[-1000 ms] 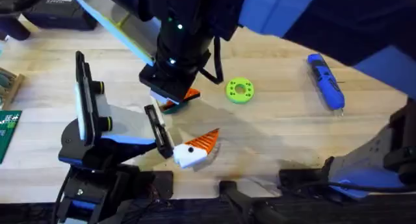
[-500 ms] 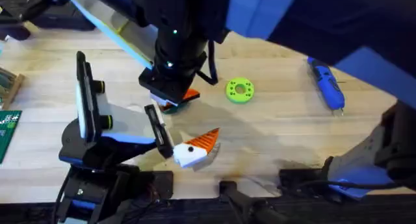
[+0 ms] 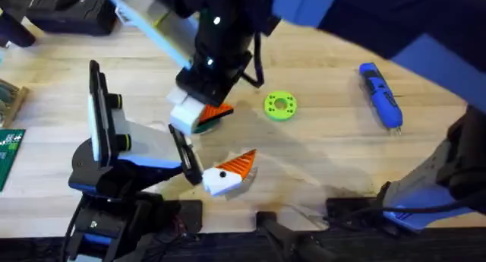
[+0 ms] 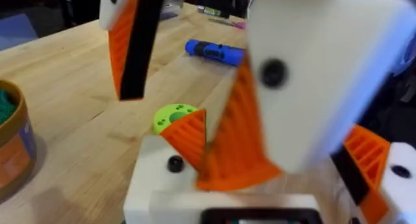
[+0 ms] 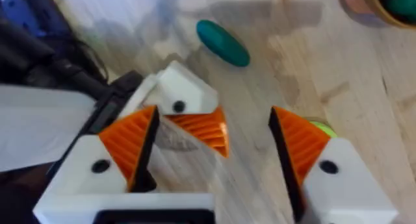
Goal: Pick up the gripper from the table and insert it into the empty holder that is missing its gripper. Then pick up a screw, insert it into the mounting hole, and use the screwdriver to tighten it. Finally, clean up the table by picking up the vegetable and placing it into the bucket.
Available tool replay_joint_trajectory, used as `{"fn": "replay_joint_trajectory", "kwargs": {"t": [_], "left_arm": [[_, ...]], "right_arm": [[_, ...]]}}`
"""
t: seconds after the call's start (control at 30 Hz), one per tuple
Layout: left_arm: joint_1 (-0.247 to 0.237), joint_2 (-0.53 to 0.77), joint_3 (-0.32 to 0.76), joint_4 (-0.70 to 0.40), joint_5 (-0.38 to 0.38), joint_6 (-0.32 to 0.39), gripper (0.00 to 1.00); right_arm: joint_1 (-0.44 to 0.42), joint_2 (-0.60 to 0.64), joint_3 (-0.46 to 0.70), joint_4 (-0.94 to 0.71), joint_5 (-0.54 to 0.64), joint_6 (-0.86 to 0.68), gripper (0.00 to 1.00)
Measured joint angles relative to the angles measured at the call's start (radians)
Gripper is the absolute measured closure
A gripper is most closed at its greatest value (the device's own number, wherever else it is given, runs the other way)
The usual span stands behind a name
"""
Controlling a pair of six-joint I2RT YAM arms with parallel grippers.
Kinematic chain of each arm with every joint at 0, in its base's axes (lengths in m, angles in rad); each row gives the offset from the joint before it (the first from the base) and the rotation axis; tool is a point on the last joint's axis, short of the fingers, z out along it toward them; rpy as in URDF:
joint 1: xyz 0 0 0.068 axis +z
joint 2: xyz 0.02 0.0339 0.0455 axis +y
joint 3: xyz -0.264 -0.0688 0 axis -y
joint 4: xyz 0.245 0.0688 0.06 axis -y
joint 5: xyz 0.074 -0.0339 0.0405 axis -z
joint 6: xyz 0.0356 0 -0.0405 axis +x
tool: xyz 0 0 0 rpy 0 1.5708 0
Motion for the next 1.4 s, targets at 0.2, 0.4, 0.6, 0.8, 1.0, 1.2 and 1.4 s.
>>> {"fn": "replay_joint_trajectory", "kwargs": {"t": [0.2, 0.4, 0.6, 0.8, 1.0, 1.2, 1.4], "left_arm": [[0.0, -0.002, 0.0, 0.0, 0.0, 0.009, 0.015], [0.0, -0.006, 0.0, 0.0, 0.0, 0.015, 0.015], [0.0, -0.006, 0.0, 0.0, 0.0, 0.016, 0.015], [0.0, -0.006, 0.0, 0.0, 0.0, 0.016, 0.015], [0.0, -0.006, 0.0, 0.0, 0.0, 0.018, 0.073], [0.0, -0.006, 0.0, 0.0, 0.0, 0.022, 0.734], [0.0, -0.006, 0.0, 0.0, 0.0, 0.026, 0.985]], "right_arm": [[-0.051, -0.037, 0.0, -0.001, -0.036, 0.009, 0.007], [-0.137, -0.149, -0.052, 0.006, -0.157, 0.005, 0.007], [-0.186, -0.301, -0.269, 0.102, -0.22, 0.008, 0.007], [-0.239, -0.56, -0.56, 0.223, -0.321, 0.026, 0.007], [-0.346, -0.828, -0.741, 0.223, -0.476, 0.028, 0.007], [-0.412, -0.979, -0.824, 0.196, -0.566, -0.002, 0.008], [-0.415, -1.019, -0.829, 0.192, -0.578, -0.029, 0.008]]}}
